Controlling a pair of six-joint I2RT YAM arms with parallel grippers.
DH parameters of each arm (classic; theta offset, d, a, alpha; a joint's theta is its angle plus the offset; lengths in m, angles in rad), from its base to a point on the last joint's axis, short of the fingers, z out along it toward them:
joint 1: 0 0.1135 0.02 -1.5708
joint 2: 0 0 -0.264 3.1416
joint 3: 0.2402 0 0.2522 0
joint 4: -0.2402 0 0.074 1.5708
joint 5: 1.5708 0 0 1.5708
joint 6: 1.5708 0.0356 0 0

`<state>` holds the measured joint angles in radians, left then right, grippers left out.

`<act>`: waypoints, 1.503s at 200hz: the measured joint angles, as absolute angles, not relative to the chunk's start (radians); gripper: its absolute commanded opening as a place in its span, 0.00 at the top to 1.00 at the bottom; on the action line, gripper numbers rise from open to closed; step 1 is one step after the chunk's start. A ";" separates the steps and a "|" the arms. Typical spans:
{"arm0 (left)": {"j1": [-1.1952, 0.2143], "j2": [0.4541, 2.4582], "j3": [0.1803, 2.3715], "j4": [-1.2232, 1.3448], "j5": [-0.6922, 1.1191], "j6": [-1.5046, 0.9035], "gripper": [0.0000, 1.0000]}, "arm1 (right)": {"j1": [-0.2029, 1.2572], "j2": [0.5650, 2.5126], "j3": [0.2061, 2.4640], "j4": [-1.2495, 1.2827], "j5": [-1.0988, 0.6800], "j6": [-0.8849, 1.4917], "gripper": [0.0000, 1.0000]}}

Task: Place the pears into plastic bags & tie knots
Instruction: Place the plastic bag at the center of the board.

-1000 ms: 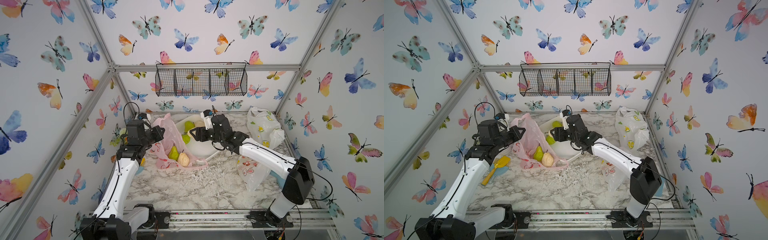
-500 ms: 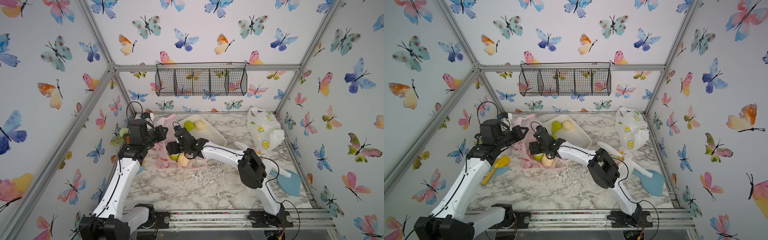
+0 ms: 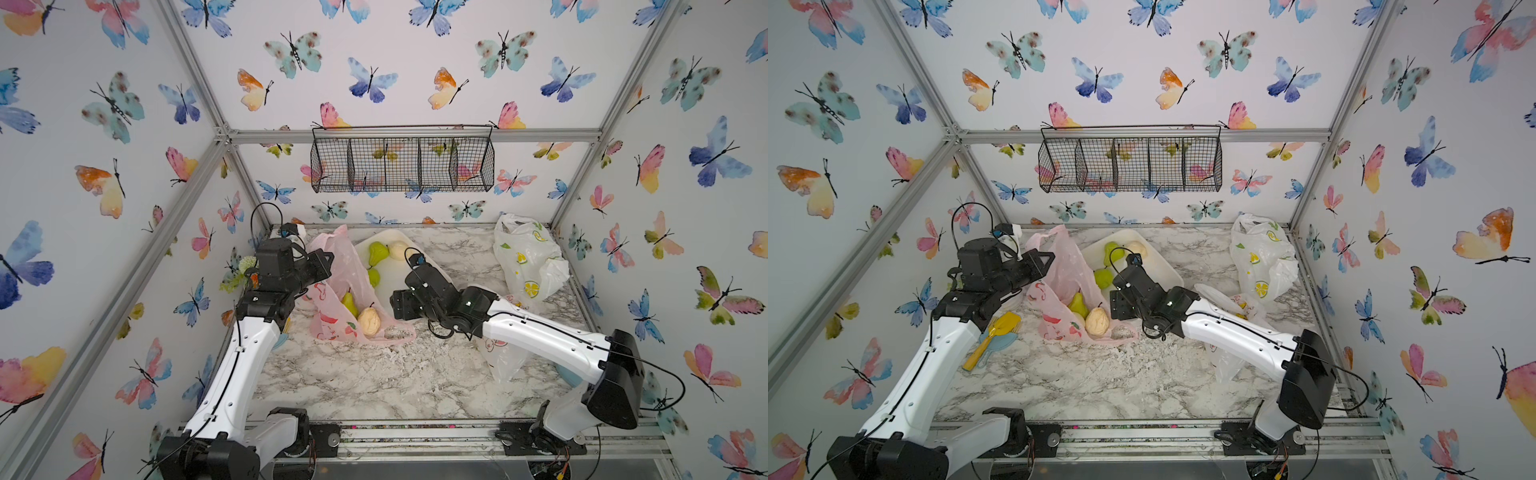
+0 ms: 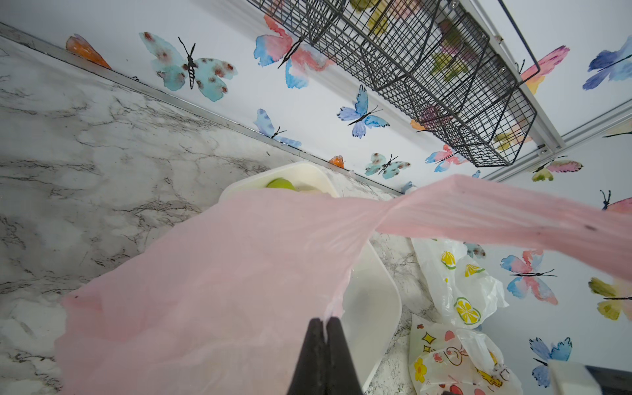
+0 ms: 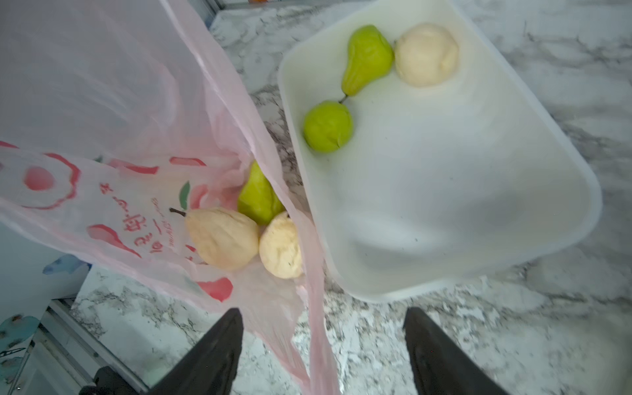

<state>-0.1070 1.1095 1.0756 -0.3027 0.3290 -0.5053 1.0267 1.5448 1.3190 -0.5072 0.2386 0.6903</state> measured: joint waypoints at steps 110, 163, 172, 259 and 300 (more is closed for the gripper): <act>-0.113 1.096 1.066 -0.301 0.311 -0.509 1.00 | 1.036 1.602 1.171 -0.430 0.130 0.762 0.92; -0.113 1.039 1.169 -0.484 0.198 -0.439 1.00 | 1.036 1.557 1.456 -0.596 0.103 0.583 0.97; -0.113 1.009 1.192 -0.510 0.176 -0.432 1.00 | 1.036 1.554 1.566 -0.637 0.105 0.543 0.97; -0.292 0.818 1.210 -0.633 0.127 -0.566 1.00 | 0.752 1.779 2.373 -0.981 -0.076 0.299 0.97; -0.475 0.896 1.134 -0.612 0.058 -0.641 1.00 | 0.693 1.752 2.071 -0.918 -0.091 0.311 0.89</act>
